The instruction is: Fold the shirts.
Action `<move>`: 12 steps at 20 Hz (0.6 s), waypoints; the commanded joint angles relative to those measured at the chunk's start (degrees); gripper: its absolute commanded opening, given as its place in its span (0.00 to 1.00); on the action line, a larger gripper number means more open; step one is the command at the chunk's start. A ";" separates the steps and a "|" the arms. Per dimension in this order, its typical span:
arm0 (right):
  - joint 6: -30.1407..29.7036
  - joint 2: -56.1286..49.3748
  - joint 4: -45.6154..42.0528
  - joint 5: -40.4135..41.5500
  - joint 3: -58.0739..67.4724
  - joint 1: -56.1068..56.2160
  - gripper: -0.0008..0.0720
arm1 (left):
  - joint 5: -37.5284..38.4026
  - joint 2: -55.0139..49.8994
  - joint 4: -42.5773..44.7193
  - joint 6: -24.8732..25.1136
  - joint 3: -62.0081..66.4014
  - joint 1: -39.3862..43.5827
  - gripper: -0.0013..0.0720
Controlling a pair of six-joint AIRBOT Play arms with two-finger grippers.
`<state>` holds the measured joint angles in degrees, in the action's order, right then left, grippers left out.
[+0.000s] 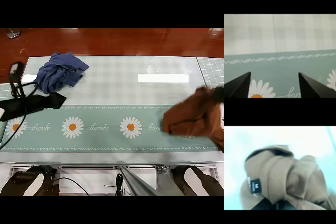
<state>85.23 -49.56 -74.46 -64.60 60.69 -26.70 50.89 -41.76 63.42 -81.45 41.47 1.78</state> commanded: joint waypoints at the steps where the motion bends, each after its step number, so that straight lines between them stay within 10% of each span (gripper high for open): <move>1: -4.92 5.14 14.47 -0.33 14.08 0.02 0.05 | 1.77 0.02 -0.04 2.78 4.00 -1.49 0.98; 12: -16.96 9.73 48.11 -5.73 31.32 1.53 0.05 | 3.52 -0.04 -0.44 2.78 4.85 -1.40 0.98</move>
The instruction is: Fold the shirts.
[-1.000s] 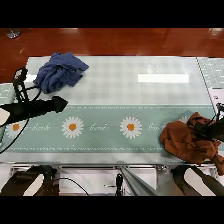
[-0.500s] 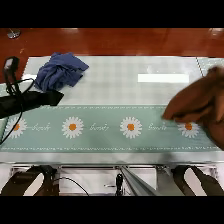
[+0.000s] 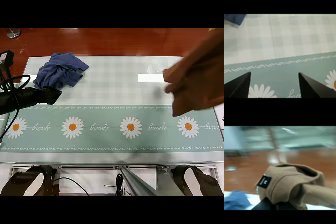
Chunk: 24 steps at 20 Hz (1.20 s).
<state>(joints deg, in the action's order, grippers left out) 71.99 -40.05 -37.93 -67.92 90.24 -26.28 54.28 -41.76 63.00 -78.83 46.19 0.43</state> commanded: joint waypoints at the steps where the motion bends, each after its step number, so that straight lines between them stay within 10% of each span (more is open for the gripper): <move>1: -3.50 0.20 10.01 -2.23 1.77 4.02 0.05 | 0.15 -0.02 -0.02 0.15 0.13 -0.04 0.98; 12: 15.15 -21.46 -32.39 4.28 -12.02 59.52 0.05 | 0.37 -0.02 -0.02 0.17 0.13 -0.04 0.98; 19: 16.11 -41.75 -20.44 15.87 -21.09 70.29 0.05 | 1.38 -0.04 0.00 0.17 0.13 -0.04 0.98; 20: 15.15 -43.01 -18.01 16.70 -21.09 70.77 0.16 | 1.51 -0.04 -0.02 0.17 0.13 -0.04 0.98; 22: 12.68 -43.10 -15.26 15.52 -20.68 69.31 0.87 | 2.93 -0.04 -0.02 0.20 0.13 -0.04 0.98; 24: 11.30 -39.98 -16.00 10.82 -20.02 63.41 0.88 | 5.90 -0.04 -0.02 0.17 0.13 -0.04 0.98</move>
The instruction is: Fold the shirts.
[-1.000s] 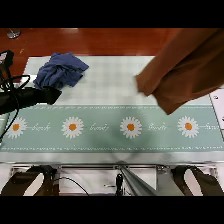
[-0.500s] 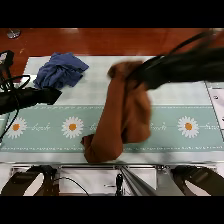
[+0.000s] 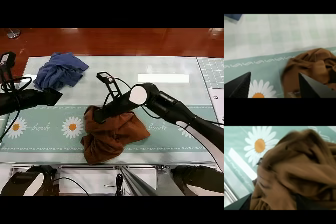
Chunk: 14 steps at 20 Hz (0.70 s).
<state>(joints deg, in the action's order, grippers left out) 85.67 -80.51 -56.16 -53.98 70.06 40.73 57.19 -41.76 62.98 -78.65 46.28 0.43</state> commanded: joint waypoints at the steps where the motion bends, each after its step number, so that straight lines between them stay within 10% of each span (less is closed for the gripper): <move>1: -2.38 2.99 0.76 -5.33 0.17 -7.85 0.88 | 5.09 -0.04 -0.02 0.00 0.02 0.09 0.98; 6: -0.96 19.30 -15.39 -14.58 -3.23 -36.96 0.88 | 11.72 -4.59 -3.89 -0.63 -3.69 7.04 0.98; 10: -5.73 30.75 -12.04 -12.79 -20.13 -57.40 0.86 | 10.75 -19.19 -23.43 7.32 -5.60 15.06 0.98; 14: -10.78 38.86 -4.20 -9.81 -34.64 -64.00 0.86 | 9.22 -34.23 -19.89 7.45 1.18 22.47 0.98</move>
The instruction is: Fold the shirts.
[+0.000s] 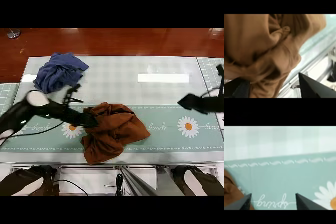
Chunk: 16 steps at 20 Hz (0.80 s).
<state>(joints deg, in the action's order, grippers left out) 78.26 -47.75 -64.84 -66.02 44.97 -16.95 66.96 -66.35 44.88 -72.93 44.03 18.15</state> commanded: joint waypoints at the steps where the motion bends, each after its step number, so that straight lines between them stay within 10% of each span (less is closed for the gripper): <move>1: -3.41 6.97 6.36 2.38 -11.39 -5.99 0.86 | -1.31 -12.44 -1.79 1.49 5.55 5.20 0.98; 6: -4.17 7.15 9.38 2.08 -16.50 -1.25 0.86 | -6.71 -20.52 -1.81 -0.83 15.93 5.46 0.87; 7: -3.96 7.15 9.40 1.97 -16.92 -0.26 0.86 | -6.99 -21.27 -1.79 -0.66 17.70 5.44 0.34; 8: -3.82 7.15 9.38 1.73 -17.20 0.90 0.86 | -6.99 -21.75 -1.81 1.16 19.30 5.38 0.07; 16: 2.14 7.04 12.94 1.03 -24.33 19.69 0.86 | -6.97 -22.12 -1.79 1.70 28.20 -0.96 0.07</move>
<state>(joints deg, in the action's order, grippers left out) 77.03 -40.71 -53.43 -65.93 23.53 -4.40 60.27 -88.23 43.07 -71.35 69.56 19.90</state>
